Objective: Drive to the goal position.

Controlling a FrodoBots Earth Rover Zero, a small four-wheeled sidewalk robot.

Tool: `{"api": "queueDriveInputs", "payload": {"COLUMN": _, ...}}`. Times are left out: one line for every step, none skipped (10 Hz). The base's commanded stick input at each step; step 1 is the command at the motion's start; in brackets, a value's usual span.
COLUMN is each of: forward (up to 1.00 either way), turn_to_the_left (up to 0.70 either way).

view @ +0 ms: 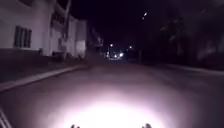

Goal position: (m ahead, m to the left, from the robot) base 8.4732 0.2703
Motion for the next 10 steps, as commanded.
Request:
{"api": "queueDriveInputs", "payload": {"forward": 0.50, "turn_to_the_left": -0.44}}
{"api": "queueDriveInputs", "payload": {"forward": 0.50, "turn_to_the_left": -0.29}}
{"api": "queueDriveInputs", "payload": {"forward": 0.50, "turn_to_the_left": -0.13}}
{"api": "queueDriveInputs", "payload": {"forward": 0.50, "turn_to_the_left": 0.00}}
{"api": "queueDriveInputs", "payload": {"forward": 0.50, "turn_to_the_left": 0.00}}
{"api": "queueDriveInputs", "payload": {"forward": 0.50, "turn_to_the_left": 0.00}}
{"api": "queueDriveInputs", "payload": {"forward": 0.50, "turn_to_the_left": 0.00}}
{"api": "queueDriveInputs", "payload": {"forward": 0.50, "turn_to_the_left": 0.00}}
{"api": "queueDriveInputs", "payload": {"forward": 0.50, "turn_to_the_left": 0.00}}
{"api": "queueDriveInputs", "payload": {"forward": 0.50, "turn_to_the_left": 0.00}}
